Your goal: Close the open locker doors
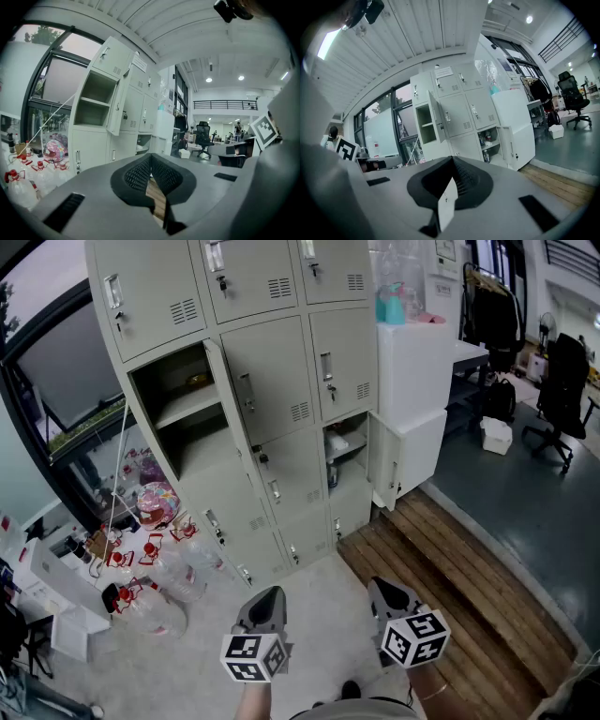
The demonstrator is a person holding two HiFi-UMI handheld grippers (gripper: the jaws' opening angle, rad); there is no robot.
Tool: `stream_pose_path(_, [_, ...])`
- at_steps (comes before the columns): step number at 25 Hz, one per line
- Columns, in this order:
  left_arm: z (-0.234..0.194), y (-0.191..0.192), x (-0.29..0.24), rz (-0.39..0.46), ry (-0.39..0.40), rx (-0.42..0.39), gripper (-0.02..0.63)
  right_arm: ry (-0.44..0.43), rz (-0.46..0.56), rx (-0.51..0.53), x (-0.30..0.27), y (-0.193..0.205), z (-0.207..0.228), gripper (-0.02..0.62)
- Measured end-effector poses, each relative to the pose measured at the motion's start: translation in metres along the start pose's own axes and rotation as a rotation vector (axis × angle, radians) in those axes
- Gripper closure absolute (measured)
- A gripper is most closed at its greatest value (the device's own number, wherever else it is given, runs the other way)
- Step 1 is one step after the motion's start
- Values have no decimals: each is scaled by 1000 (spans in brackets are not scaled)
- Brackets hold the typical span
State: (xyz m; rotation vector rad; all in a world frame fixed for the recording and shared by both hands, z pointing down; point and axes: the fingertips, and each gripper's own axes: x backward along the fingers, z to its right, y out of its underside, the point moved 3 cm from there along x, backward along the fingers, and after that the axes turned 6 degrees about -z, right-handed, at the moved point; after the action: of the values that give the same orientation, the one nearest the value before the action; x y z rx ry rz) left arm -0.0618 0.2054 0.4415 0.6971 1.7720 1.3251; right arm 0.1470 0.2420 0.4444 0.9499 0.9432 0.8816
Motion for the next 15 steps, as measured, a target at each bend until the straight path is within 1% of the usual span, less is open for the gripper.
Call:
stream_pose_path(5, [5, -1, -7, 2, -5, -7, 584, -9, 10, -14, -3, 0, 10, 594])
stream_pose_path(9, [6, -3, -8, 3, -33, -5, 584, -27, 21, -11, -6, -3, 15, 594])
stream_pose_path(12, [3, -14, -7, 24, -62, -14, 585, -47, 55, -9, -11, -16, 17, 595])
stream_pose_path(15, [-6, -31, -5, 58, -99, -10, 584, -91, 93, 0, -23, -36, 12, 589])
